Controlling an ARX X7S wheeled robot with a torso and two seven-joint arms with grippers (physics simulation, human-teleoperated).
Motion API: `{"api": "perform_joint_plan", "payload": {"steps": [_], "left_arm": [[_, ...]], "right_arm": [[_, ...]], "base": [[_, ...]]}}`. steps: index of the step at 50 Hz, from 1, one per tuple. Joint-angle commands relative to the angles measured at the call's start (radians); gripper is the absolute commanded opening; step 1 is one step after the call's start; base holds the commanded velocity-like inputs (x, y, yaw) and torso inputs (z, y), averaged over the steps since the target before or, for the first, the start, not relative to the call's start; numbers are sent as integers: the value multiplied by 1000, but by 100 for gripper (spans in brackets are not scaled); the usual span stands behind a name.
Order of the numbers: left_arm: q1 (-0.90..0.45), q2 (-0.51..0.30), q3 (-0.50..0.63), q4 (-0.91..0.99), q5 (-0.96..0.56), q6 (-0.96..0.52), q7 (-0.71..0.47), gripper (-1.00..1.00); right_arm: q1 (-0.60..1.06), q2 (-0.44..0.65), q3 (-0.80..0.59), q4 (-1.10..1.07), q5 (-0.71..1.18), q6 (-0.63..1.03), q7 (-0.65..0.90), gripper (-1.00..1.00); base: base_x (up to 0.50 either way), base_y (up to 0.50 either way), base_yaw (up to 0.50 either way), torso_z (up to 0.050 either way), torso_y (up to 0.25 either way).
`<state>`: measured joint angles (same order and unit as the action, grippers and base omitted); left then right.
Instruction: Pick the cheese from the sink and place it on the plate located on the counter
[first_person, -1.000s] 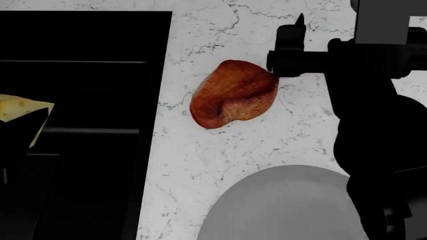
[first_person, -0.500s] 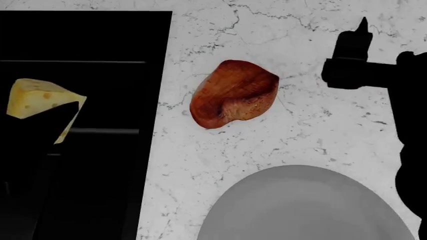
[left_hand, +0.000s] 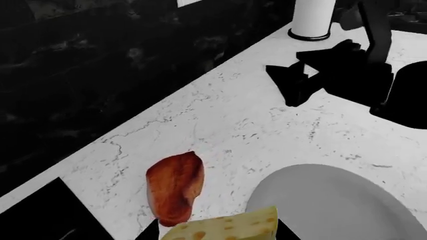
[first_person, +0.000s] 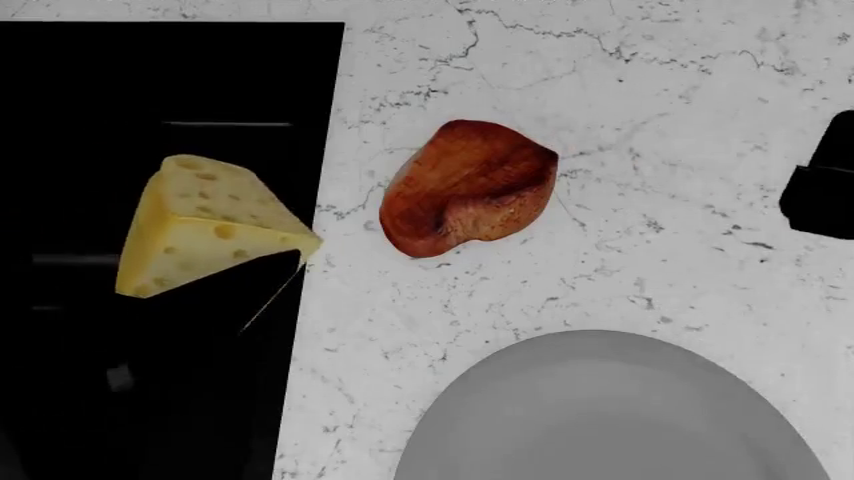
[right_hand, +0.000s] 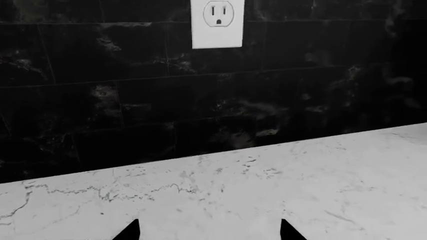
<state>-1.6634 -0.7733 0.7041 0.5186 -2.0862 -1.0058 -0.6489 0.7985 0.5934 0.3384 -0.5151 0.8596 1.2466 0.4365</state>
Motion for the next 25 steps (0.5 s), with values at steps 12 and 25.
{"api": "perform_joint_plan", "payload": {"steps": [12,25], "left_arm": [[-184,217,97,-50,-103,-14,-67,-100],[-225,316,142,-102,-82,-37,-42,-100]], "right_arm": [[-119,61,287,-127,154,119,33,100],[-140,80,415,-174,259,192,71,100]], "base": [[0,0,0,0,0],[0,0,0,0,0]]}}
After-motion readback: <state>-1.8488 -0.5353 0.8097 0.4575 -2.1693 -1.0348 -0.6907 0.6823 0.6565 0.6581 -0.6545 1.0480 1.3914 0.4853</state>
